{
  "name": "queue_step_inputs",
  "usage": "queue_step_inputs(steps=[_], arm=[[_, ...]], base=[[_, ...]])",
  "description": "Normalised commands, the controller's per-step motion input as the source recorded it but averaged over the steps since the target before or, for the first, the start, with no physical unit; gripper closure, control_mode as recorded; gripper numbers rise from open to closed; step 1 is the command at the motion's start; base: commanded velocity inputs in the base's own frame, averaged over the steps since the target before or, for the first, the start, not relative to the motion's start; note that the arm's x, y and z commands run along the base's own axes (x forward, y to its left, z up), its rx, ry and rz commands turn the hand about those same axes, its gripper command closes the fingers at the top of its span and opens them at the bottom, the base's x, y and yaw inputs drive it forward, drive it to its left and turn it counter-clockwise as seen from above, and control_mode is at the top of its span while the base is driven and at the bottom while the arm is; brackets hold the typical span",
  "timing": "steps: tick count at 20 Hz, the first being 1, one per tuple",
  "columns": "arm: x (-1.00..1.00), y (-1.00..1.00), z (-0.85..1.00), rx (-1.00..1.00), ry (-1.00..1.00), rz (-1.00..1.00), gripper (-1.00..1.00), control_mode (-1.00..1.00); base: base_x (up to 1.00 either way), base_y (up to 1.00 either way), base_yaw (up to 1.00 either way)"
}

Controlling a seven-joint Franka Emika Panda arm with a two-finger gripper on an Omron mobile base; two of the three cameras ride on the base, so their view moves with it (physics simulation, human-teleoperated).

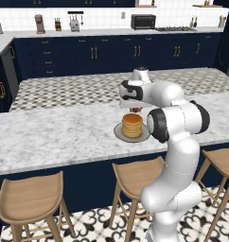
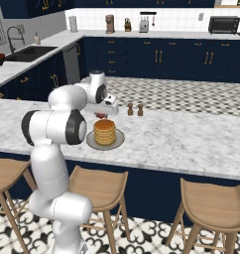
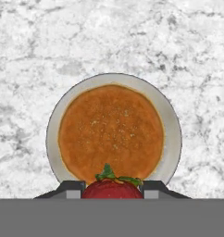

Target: Take the strawberry from the fridge and place it on top of the pancake, located on the dining counter.

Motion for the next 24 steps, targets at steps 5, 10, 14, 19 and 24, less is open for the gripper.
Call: queue_step_inputs(steps=[5, 10, 14, 19, 24], arm=[[-0.47, -0.01, -0.16, 0.01, 0.02, 0.00, 1.00, -1.00], [-0.05, -0.03, -0.08, 0.00, -0.02, 0.00, 1.00, -1.00], [0.35, 0.00, -0.23, 0.00, -0.05, 0.00, 1.00, -1.00], [0.46, -0.02, -0.29, 0.00, -0.01, 0.00, 1.00, -1.00], [0.02, 0.00, -0.32, 0.00, -0.01, 0.00, 1.00, -1.00]], base=[[0.00, 0.00, 0.00], [0.00, 0.00, 0.00], [0.00, 0.00, 0.00], [0.00, 0.00, 0.00], [0.00, 0.00, 0.00]])
